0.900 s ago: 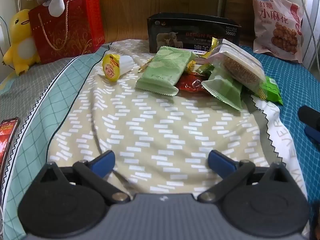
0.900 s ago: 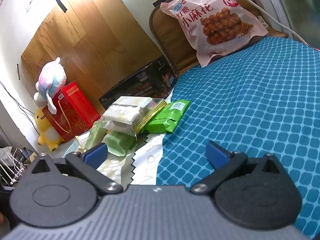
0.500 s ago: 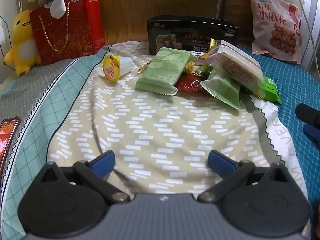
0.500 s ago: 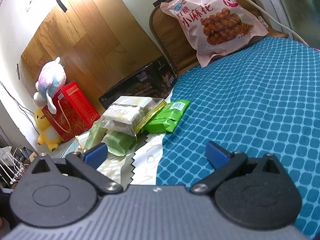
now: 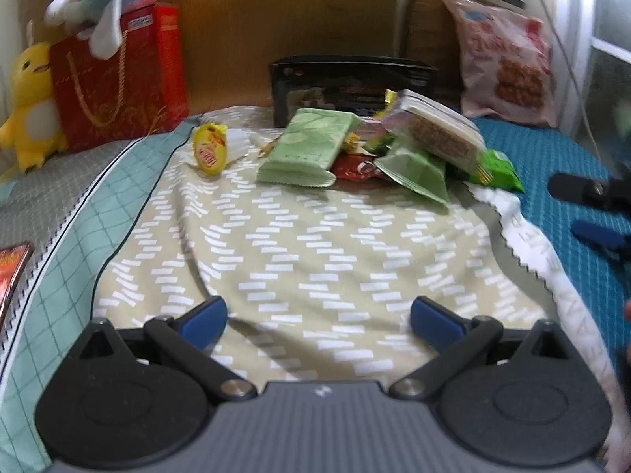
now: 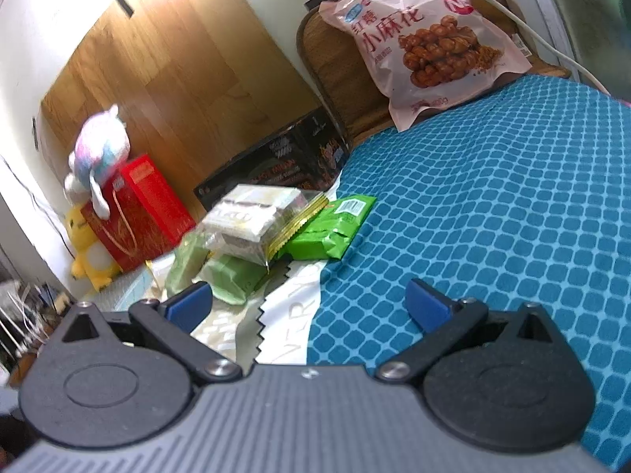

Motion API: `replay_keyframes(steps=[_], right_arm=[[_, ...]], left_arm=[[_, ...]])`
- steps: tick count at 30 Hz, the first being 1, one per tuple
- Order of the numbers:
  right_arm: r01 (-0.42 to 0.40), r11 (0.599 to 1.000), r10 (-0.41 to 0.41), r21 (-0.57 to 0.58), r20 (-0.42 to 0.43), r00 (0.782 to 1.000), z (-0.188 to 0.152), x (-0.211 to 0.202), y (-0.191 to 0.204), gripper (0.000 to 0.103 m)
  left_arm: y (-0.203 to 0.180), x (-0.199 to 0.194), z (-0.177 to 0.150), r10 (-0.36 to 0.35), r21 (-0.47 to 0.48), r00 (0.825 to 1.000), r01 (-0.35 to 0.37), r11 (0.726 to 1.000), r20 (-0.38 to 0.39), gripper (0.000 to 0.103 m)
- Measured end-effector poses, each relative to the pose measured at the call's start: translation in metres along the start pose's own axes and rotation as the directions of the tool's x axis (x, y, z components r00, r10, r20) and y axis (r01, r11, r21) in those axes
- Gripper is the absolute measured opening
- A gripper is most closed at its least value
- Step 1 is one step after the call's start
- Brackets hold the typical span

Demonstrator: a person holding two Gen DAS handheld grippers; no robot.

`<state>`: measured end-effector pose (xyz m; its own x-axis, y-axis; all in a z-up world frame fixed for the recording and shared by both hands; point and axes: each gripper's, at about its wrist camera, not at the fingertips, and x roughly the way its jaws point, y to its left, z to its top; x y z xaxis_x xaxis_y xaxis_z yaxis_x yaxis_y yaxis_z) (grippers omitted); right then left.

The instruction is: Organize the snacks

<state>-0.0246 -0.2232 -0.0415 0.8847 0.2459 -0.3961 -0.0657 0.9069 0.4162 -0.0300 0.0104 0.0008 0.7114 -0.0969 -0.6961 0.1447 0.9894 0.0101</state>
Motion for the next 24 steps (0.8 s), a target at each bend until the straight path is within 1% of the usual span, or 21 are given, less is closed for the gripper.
replay_keyframes(steps=[2,3,4,5,6,7,8,10,12,14,16,17,18,19,20,21,22,23,24], right_arm=[[-0.016,0.994,0.011,-0.106,-0.045,0.999,0.006,0.001,0.011,0.094],[-0.044,0.984,0.032,-0.174,-0.070,0.997,0.011,0.001,0.017,0.085],[-0.063,0.974,0.045,-0.216,-0.090,0.995,0.016,0.002,0.021,0.080],[-0.084,0.962,0.055,-0.258,-0.115,0.992,0.023,0.004,0.025,0.077],[-0.108,0.947,0.066,-0.304,-0.146,0.987,0.031,0.008,0.030,0.070],[-0.128,0.937,0.076,-0.326,-0.167,0.983,0.036,0.012,0.034,0.065],[-0.149,0.930,0.088,-0.337,-0.190,0.978,0.041,0.019,0.035,0.064],[-0.178,0.924,0.106,-0.337,-0.222,0.969,0.047,0.033,0.036,0.055],[-0.196,0.924,0.115,-0.328,-0.249,0.962,0.051,0.048,0.035,0.053],[-0.200,0.927,0.116,-0.317,-0.266,0.957,0.053,0.063,0.032,0.052],[-0.213,0.925,0.123,-0.315,-0.282,0.951,0.054,0.071,0.031,0.052],[-0.221,0.923,0.127,-0.316,-0.291,0.948,0.054,0.076,0.031,0.051],[-0.231,0.920,0.133,-0.317,-0.301,0.944,0.053,0.080,0.031,0.044],[-0.234,0.917,0.131,-0.324,-0.311,0.941,0.052,0.080,0.033,0.032],[-0.229,0.916,0.122,-0.330,-0.316,0.941,0.052,0.083,0.033,0.028],[-0.221,0.915,0.115,-0.338,-0.308,0.944,0.051,0.082,0.032,0.024],[-0.220,0.914,0.116,-0.341,-0.299,0.947,0.052,0.080,0.031,0.021],[-0.218,0.914,0.119,-0.342,-0.287,0.950,0.053,0.076,0.030,0.018],[-0.219,0.912,0.125,-0.346,-0.276,0.953,0.055,0.073,0.030,0.017]], left_arm=[[0.004,0.000,0.004,-0.035,0.027,0.999,0.035,0.999,-0.020,0.103],[0.009,-0.001,0.006,-0.066,0.027,0.997,0.066,0.997,-0.029,0.103],[0.015,-0.004,0.010,-0.100,0.016,0.995,0.100,0.995,-0.026,0.103],[0.021,-0.007,0.016,-0.124,0.003,0.992,0.124,0.992,-0.007,0.103],[0.026,-0.011,0.023,-0.139,-0.002,0.990,0.139,0.990,0.022,0.103],[0.031,-0.014,0.034,-0.153,0.001,0.987,0.153,0.988,0.046,0.103],[0.035,-0.015,0.046,-0.170,0.004,0.984,0.170,0.985,0.060,0.103],[0.039,-0.013,0.076,-0.214,0.004,0.973,0.214,0.977,0.085,0.102],[0.034,-0.007,0.109,-0.270,0.027,0.956,0.269,0.963,0.111,0.096],[0.024,0.008,0.138,-0.331,0.064,0.935,0.325,0.943,0.129,0.093],[0.014,0.028,0.159,-0.357,0.070,0.928,0.351,0.934,0.105,0.086],[0.008,0.042,0.168,-0.384,0.066,0.920,0.379,0.923,0.075,0.079],[0.000,0.055,0.174,-0.417,0.060,0.908,0.414,0.908,0.034,0.072],[-0.007,0.065,0.178,-0.433,0.055,0.901,0.433,0.900,-0.002,0.069],[-0.011,0.077,0.180,-0.435,0.051,0.899,0.437,0.898,-0.039,0.061],[-0.015,0.090,0.180,-0.427,0.044,0.901,0.431,0.901,-0.078,0.049],[-0.018,0.099,0.179,-0.420,0.028,0.901,0.425,0.905,-0.107,0.048],[-0.015,0.100,0.172,-0.438,0.001,0.893,0.441,0.898,-0.103,0.047],[-0.012,0.099,0.169,-0.462,-0.020,0.881,0.462,0.887,-0.100,0.042]])
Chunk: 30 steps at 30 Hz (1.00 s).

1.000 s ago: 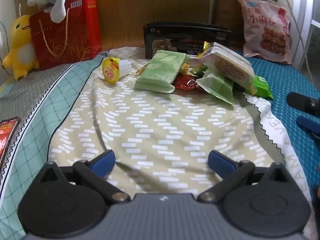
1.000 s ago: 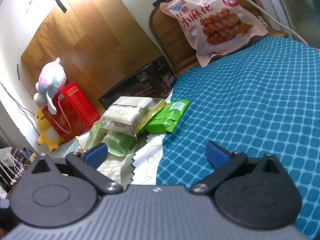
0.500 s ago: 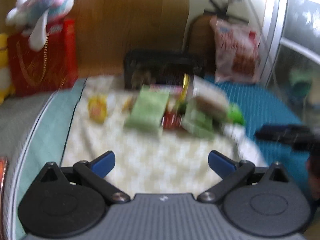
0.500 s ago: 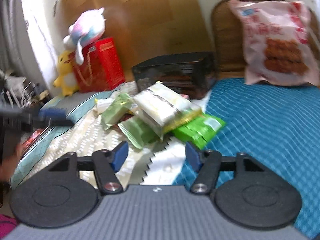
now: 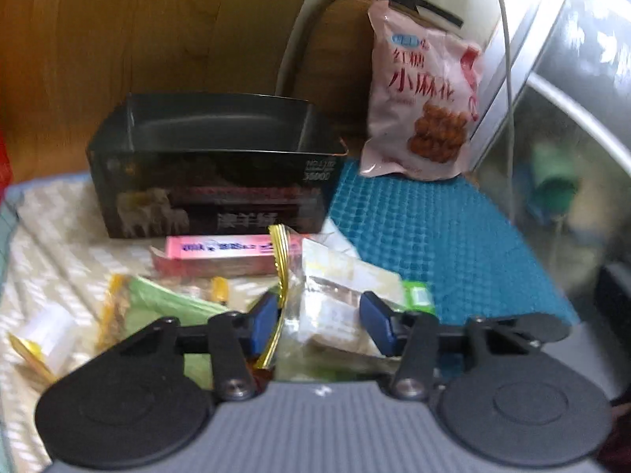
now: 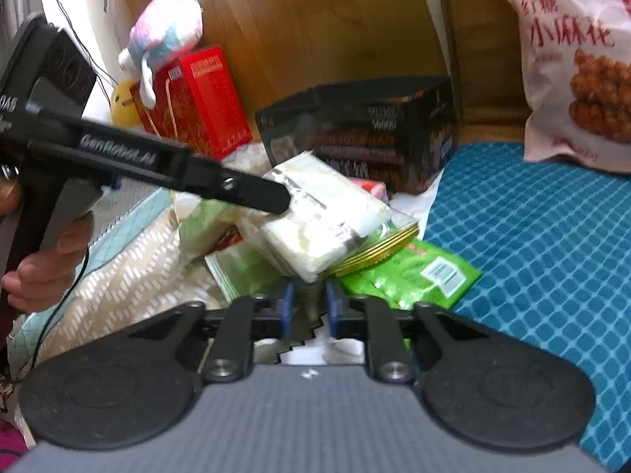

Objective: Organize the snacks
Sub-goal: 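Grasp the clear cake pack with gold edging with the right tool, then carry the cake pack over the black tin box and open the right tool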

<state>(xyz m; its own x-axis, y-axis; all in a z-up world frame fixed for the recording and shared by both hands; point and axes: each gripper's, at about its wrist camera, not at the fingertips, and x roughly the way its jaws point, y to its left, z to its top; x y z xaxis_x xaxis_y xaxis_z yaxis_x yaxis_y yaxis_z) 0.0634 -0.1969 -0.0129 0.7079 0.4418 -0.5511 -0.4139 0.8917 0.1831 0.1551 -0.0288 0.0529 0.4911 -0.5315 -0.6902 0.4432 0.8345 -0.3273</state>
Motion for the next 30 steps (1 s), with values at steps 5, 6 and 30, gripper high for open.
replay_keyframes(steps=[5,6,30], right_arm=[[-0.030,0.999,0.032,-0.024,0.065,0.997,0.016,-0.020,0.006,0.016],[-0.030,0.999,0.033,-0.040,0.086,0.996,0.020,-0.024,0.009,0.015],[0.191,0.980,-0.181,-0.049,0.159,0.970,0.127,0.075,-0.024,0.034]], left_arm=[[-0.003,-0.026,-0.016,-0.028,-0.028,0.999,0.029,0.999,0.042,0.039],[-0.002,-0.034,-0.016,-0.034,-0.035,0.998,0.036,0.999,0.055,0.039],[0.084,-0.010,0.088,0.276,-0.163,0.917,-0.237,0.958,0.288,0.059]])
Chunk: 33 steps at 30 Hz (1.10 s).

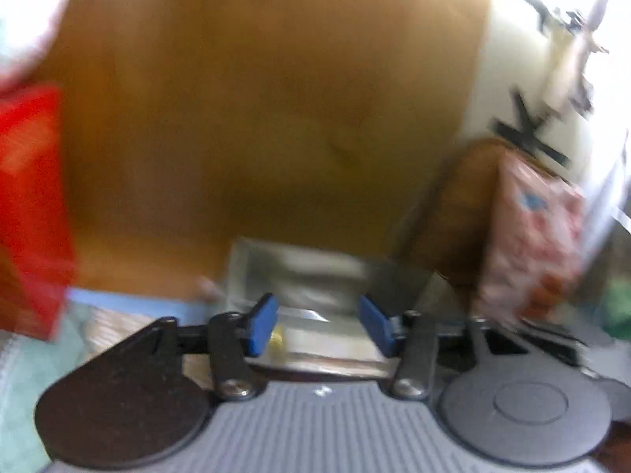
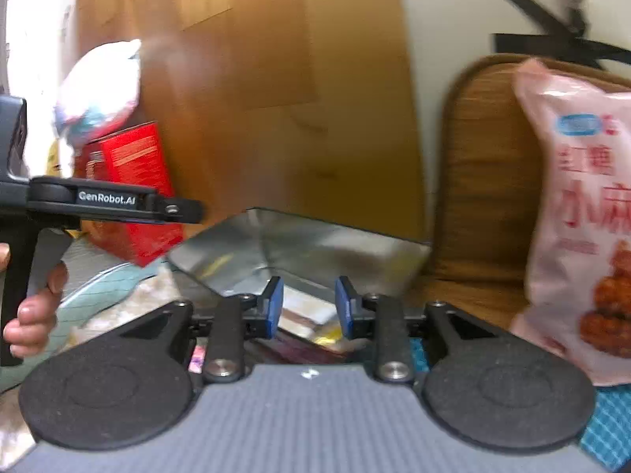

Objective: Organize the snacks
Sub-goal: 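Carry the cake pack over the black tin box and open the right tool, then lower the right tool onto the light green pastry pack and close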

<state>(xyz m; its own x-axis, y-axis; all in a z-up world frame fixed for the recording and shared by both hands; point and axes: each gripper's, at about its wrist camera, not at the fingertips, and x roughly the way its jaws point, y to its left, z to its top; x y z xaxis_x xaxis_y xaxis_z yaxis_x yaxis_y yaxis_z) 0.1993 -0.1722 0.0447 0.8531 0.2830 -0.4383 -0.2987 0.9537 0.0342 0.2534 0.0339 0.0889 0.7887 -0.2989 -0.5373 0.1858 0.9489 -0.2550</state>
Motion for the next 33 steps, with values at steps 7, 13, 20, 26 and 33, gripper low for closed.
replay_keyframes(steps=[7,13,20,26,33], right_arm=[[0.069,0.996,-0.070,0.060,0.025,0.997,-0.008,-0.009,-0.015,0.043],[0.119,0.990,-0.121,0.076,0.020,0.992,-0.012,-0.015,-0.037,0.043],[0.018,0.993,-0.028,0.118,0.088,0.996,-0.026,-0.069,-0.023,0.050],[-0.196,0.978,0.200,0.073,-0.059,0.978,-0.048,-0.062,0.025,0.055],[-0.264,0.964,0.262,0.006,-0.155,0.953,-0.040,-0.001,0.072,0.054]], left_arm=[[0.030,0.037,-0.011,0.088,-0.070,0.984,-0.100,0.993,-0.153,0.048],[0.011,0.021,-0.018,0.051,-0.087,0.983,-0.068,0.994,-0.179,0.047],[0.010,-0.026,-0.032,0.057,-0.040,0.992,-0.062,0.997,-0.109,0.073],[0.037,-0.082,-0.059,-0.006,-0.093,0.998,0.001,0.996,-0.056,0.073],[0.092,-0.121,-0.104,-0.002,-0.293,0.998,-0.017,0.956,-0.063,0.071]])
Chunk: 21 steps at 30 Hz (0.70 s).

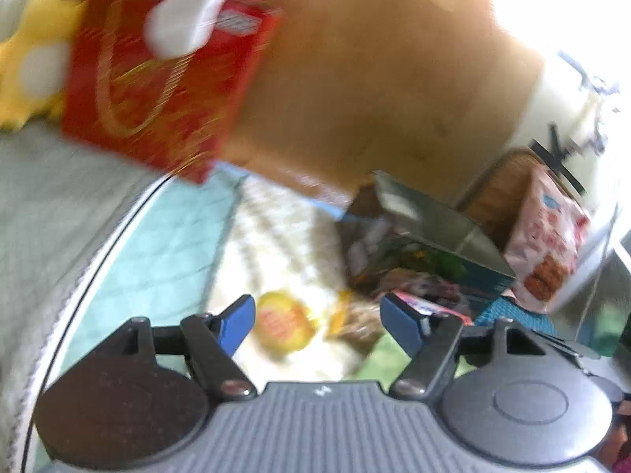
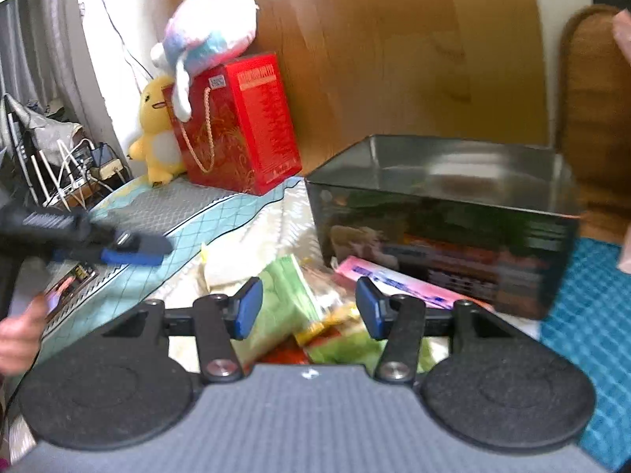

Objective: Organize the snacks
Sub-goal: 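Lower the right tool onto the light green pastry pack and close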

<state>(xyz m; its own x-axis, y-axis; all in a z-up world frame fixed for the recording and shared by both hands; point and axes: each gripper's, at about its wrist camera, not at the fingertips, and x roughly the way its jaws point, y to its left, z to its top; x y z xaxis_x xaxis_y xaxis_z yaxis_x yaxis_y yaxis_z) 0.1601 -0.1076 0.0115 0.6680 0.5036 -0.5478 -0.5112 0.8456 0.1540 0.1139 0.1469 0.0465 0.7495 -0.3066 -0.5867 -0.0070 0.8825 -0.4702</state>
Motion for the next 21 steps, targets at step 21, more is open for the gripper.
replay_keyframes(steps=[21], right_arm=[[-0.019,0.995,0.012,-0.099,-0.068,0.998,-0.085,-0.070,0.063,0.054]], left_arm=[[-0.006,-0.008,-0.052,-0.248,0.025,0.952,0.256,0.966,-0.181,0.073]])
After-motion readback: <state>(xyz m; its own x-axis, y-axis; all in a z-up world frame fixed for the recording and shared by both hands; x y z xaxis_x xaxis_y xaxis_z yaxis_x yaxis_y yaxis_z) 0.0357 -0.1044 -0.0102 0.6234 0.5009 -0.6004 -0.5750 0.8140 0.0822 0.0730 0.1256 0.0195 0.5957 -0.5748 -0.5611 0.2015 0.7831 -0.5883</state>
